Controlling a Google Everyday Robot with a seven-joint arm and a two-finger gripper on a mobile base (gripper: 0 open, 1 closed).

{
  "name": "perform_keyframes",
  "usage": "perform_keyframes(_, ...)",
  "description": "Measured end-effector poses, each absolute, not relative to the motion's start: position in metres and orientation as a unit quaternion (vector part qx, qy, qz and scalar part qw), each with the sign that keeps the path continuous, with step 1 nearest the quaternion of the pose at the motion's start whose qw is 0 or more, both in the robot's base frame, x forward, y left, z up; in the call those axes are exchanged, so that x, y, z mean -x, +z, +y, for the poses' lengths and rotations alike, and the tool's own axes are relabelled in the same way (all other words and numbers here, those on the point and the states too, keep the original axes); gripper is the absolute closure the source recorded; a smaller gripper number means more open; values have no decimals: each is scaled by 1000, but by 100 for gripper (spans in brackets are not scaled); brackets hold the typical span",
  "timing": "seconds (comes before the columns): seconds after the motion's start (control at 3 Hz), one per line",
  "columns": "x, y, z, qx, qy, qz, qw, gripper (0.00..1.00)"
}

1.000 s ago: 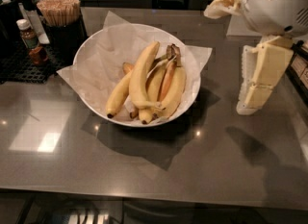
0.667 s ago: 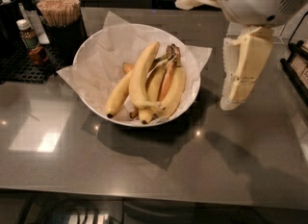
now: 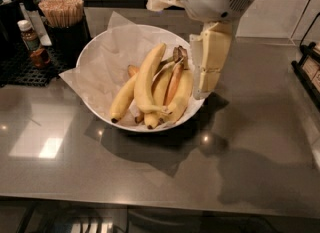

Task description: Pick banana from white bowl

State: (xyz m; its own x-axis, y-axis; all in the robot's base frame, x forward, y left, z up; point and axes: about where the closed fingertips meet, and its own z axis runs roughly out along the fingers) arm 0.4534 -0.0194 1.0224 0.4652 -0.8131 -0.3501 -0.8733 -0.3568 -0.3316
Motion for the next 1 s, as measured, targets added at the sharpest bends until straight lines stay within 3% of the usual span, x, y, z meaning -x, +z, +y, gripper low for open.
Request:
perform_keyframes(0.67, -511, 978, -9, 816, 78, 537, 197, 0)
perform_keyframes(1.0, -511, 978, -9, 816, 78, 537, 198, 0)
